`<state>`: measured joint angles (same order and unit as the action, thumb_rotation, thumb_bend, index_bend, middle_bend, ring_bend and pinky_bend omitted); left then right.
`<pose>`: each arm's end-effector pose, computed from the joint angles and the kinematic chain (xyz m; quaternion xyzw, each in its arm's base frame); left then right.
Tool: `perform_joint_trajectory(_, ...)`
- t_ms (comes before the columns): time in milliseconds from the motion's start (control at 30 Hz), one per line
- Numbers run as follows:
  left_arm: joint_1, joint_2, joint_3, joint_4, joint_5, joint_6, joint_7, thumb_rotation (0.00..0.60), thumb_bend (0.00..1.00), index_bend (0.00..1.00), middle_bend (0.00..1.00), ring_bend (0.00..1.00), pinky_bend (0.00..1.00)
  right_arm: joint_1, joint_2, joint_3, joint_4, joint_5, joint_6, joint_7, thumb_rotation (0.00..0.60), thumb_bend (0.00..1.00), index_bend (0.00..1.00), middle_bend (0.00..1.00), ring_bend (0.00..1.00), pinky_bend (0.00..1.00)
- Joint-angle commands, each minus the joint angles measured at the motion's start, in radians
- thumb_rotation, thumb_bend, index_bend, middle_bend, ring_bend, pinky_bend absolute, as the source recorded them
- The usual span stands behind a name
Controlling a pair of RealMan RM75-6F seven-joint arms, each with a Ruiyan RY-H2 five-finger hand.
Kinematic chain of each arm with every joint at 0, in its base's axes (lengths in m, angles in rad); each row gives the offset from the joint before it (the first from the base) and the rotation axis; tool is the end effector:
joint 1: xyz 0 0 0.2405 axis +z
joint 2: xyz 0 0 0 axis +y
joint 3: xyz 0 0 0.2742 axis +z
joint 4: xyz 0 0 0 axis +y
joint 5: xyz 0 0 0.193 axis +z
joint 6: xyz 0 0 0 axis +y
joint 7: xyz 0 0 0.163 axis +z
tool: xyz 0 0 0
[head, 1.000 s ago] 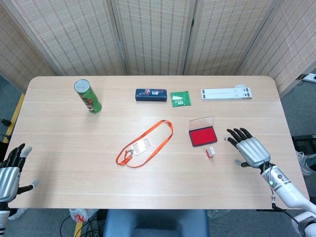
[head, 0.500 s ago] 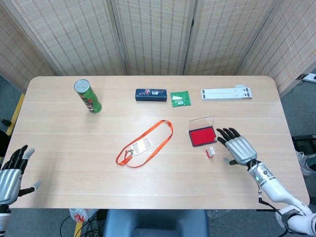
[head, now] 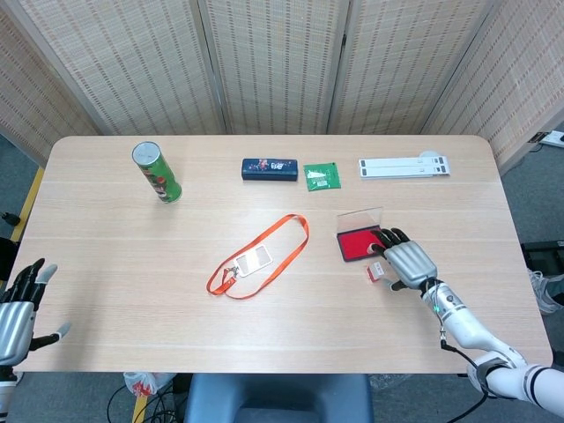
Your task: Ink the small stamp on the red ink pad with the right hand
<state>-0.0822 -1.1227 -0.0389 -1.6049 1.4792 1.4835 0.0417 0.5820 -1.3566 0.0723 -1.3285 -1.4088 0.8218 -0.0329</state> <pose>-0.3262 0.1971 0.1814 -0.5978 -0.3832 -0.3683 0.6002 -0.2724 -0.3450 0.0435 0.7780 -0.3848 0.2663 0.4193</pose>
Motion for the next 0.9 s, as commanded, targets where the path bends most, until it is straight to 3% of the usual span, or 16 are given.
perform_joint_trajectory(33,0.000,0.000,0.000,0.000,0.000,0.000,-0.001,0.600,0.20,0.04,0.00,0.02,0.27,0.005,-0.010,-0.005,0.014,0.002,-0.002,-0.006,0.600,0.29,0.24,0.00,0.00,0.00)
perform_joint_trajectory(633,0.005,0.000,0.002,-0.002,0.006,0.009,0.005,0.600,0.20,0.04,0.00,0.02,0.27,0.023,-0.060,-0.021,0.079,0.010,-0.002,0.004,0.600,0.29,0.32,0.00,0.00,0.00)
perform_joint_trajectory(900,0.009,-0.002,0.002,0.000,0.008,0.016,0.007,0.600,0.20,0.04,0.00,0.02,0.27,0.026,-0.093,-0.020,0.117,0.009,0.019,-0.007,0.600,0.29,0.41,0.04,0.00,0.00)
